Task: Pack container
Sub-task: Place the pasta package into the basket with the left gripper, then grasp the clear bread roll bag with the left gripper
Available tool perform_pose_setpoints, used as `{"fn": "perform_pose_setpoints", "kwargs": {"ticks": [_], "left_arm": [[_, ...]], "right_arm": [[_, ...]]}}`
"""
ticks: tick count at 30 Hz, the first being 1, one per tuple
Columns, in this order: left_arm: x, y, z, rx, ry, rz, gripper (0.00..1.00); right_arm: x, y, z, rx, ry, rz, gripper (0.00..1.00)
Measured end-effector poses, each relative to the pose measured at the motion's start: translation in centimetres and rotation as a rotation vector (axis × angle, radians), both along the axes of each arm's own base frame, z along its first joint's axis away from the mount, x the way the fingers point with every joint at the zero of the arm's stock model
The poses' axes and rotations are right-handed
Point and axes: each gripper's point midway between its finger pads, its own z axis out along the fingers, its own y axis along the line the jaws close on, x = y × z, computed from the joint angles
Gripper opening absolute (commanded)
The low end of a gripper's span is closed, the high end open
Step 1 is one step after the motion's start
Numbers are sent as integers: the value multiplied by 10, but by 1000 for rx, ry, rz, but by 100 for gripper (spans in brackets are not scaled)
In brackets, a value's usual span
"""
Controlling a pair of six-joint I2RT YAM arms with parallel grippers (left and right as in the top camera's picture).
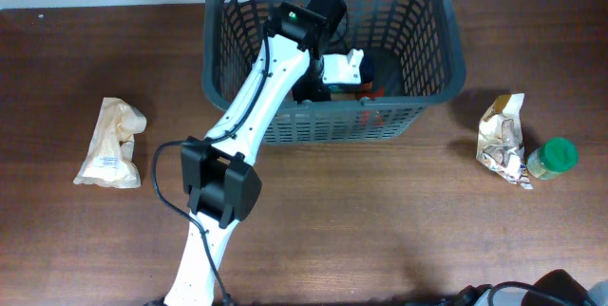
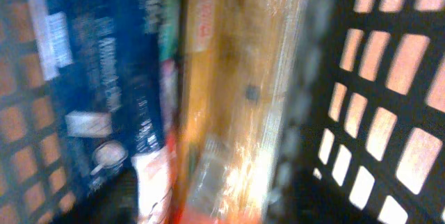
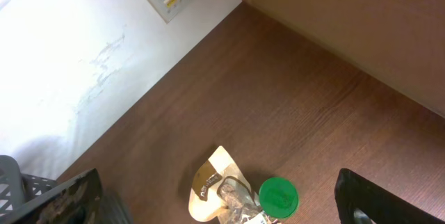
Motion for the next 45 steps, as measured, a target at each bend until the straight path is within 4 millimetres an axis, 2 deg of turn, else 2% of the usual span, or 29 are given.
{"fn": "perform_pose_setpoints", "kwargs": {"ticks": [1, 3, 6, 9, 12, 13, 16, 17, 18, 19, 20, 21, 23, 24, 26, 28, 32, 34, 40, 45], "left_arm": [[2, 1, 5, -5, -13, 26, 79], [9, 5, 31, -47, -72, 112, 79], [17, 19, 86, -139, -182, 230, 79], [16, 57, 157, -250, -309, 381, 79], [8, 125, 236, -370, -474, 584, 79], [0, 165, 268, -416, -552, 701, 79], [-18, 247, 305, -467, -658, 919, 79], [-26, 289, 312, -474, -690, 1033, 79], [-28, 308, 311, -471, -697, 1083, 79], [-30, 328, 305, -466, -688, 1141, 79], [-34, 354, 289, -442, -652, 1220, 79], [-34, 370, 276, -423, -626, 1269, 80], [-41, 403, 238, -368, -539, 1381, 82], [-44, 422, 211, -342, -483, 1442, 83], [-49, 447, 166, -307, -389, 1521, 83], [-53, 464, 109, -277, -266, 1582, 84], [-46, 468, 16, -248, -86, 1593, 86], [-39, 469, -21, -238, -21, 1584, 86], [-29, 473, -88, -225, 86, 1585, 85], [-25, 467, -111, -253, 133, 1578, 82]], "right_arm": [[0, 0, 0, 1, 0, 0, 99], [0, 0, 0, 0, 0, 0, 99], [0, 0, 0, -1, 0, 0, 99], [0, 0, 0, 0, 0, 0, 99], [0, 0, 0, 0, 0, 0, 99], [0, 0, 0, 0, 0, 0, 99], [0, 0, 0, 0, 0, 0, 99], [0, 0, 0, 0, 0, 0, 99], [0, 0, 0, 0, 0, 0, 99], [0, 0, 0, 0, 0, 0, 99], [0, 0, 0, 0, 0, 0, 99], [0, 0, 0, 0, 0, 0, 99], [0, 0, 0, 0, 0, 0, 99], [0, 0, 0, 0, 0, 0, 99], [0, 0, 0, -1, 0, 0, 99], [0, 0, 0, 0, 0, 0, 99], [0, 0, 0, 0, 0, 0, 99], [0, 0, 0, -1, 0, 0, 99], [0, 0, 0, 1, 0, 0, 99], [0, 0, 0, 0, 0, 0, 99]]}}
